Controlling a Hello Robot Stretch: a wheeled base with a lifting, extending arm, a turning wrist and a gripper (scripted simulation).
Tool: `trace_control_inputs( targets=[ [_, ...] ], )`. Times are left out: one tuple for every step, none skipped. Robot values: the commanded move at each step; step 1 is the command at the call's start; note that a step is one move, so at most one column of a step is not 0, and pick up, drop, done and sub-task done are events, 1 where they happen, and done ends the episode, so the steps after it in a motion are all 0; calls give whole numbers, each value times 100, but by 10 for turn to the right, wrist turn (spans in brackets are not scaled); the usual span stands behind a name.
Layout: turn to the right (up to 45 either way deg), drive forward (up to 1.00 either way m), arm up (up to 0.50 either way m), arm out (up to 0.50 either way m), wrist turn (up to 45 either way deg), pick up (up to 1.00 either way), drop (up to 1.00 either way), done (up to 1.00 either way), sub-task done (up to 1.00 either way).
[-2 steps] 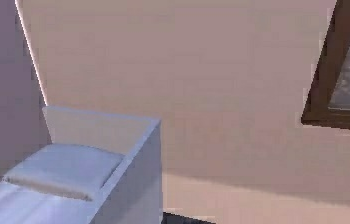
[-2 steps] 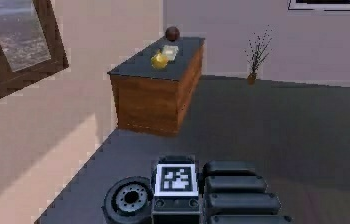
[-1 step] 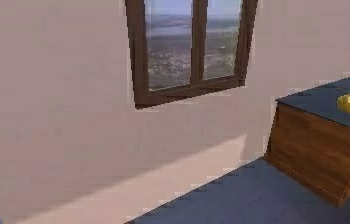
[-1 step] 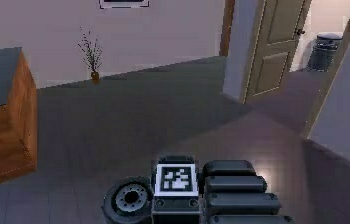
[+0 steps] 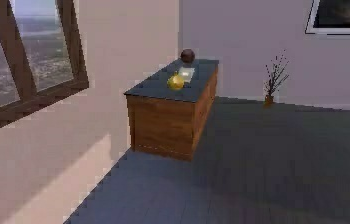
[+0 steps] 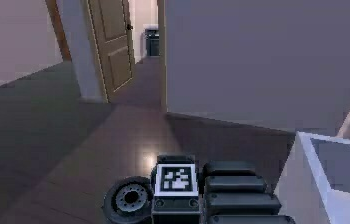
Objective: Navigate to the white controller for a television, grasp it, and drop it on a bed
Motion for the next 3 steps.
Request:
trace_control_inputs(
  targets=[
    [450,0,0,0,0,0,0,0,0],
    [450,0,0,0,0,0,0,0,0],
    [330,0,0,0,0,0,0,0,0]
  ],
)
